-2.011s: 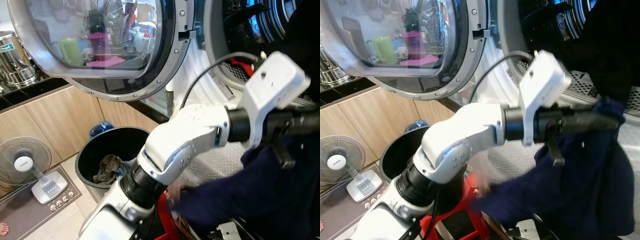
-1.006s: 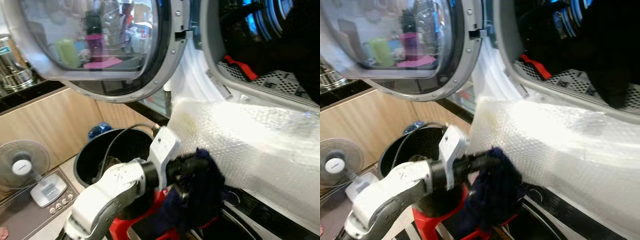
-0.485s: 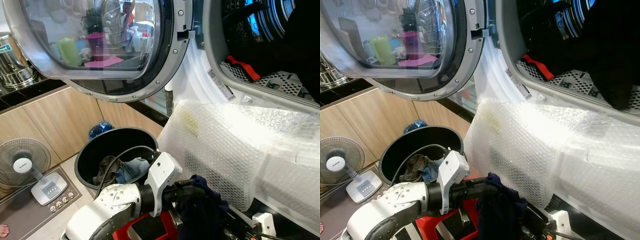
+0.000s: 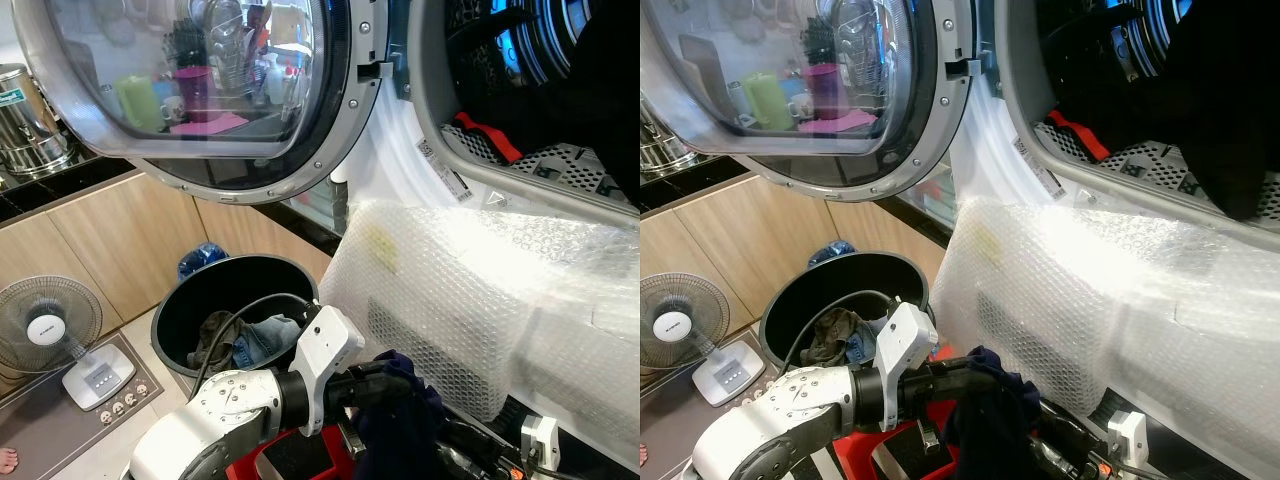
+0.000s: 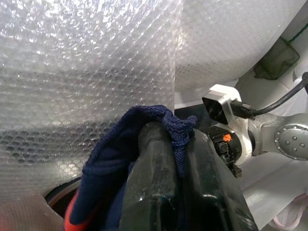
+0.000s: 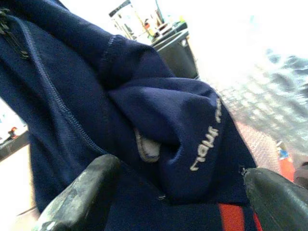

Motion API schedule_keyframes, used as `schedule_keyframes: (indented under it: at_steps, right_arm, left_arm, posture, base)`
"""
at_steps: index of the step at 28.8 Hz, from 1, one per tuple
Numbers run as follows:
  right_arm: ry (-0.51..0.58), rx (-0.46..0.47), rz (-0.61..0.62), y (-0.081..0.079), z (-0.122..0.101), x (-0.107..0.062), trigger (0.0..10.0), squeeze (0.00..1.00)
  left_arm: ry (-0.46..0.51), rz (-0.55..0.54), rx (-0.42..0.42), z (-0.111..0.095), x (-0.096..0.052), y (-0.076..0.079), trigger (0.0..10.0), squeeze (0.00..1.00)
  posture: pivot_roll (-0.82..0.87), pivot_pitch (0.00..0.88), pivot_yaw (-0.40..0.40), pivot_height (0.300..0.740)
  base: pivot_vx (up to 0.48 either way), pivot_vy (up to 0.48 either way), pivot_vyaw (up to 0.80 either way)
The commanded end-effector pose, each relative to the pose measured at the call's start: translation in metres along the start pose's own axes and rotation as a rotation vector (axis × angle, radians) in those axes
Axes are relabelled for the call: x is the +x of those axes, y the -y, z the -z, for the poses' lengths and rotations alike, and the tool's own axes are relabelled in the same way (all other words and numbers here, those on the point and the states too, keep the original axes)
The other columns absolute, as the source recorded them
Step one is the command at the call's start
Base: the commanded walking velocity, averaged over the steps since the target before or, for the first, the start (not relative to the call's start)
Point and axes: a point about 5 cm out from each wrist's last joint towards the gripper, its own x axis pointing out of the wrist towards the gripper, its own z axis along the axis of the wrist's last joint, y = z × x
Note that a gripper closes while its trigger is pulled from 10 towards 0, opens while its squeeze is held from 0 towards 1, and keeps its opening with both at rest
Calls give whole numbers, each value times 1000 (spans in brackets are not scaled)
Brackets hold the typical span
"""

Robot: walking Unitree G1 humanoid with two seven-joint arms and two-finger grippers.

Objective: Clothes washing

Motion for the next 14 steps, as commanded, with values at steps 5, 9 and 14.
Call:
schedule_keyframes:
  at_steps: [5,9,14]
  right_arm:
    - [-172,-134,-125,-16,9,9,10000,1000]
    - [-57,-119,-201,-27,-4,19,10000,1000]
    - [-102,-117,-214,-36,11,30,10000,1000]
  left_arm:
    - [50,10,37,-16,2,0,10000,0]
    - [54,19,40,-18,5,1,10000,0]
    - [69,16,39,-22,9,1,10000,0]
  posture:
    - [95,43,78,740]
    - [94,46,82,740]
    - [95,49,83,740]
  base:
    - [0,0,0]
    - [0,0,0]
    - [0,0,0]
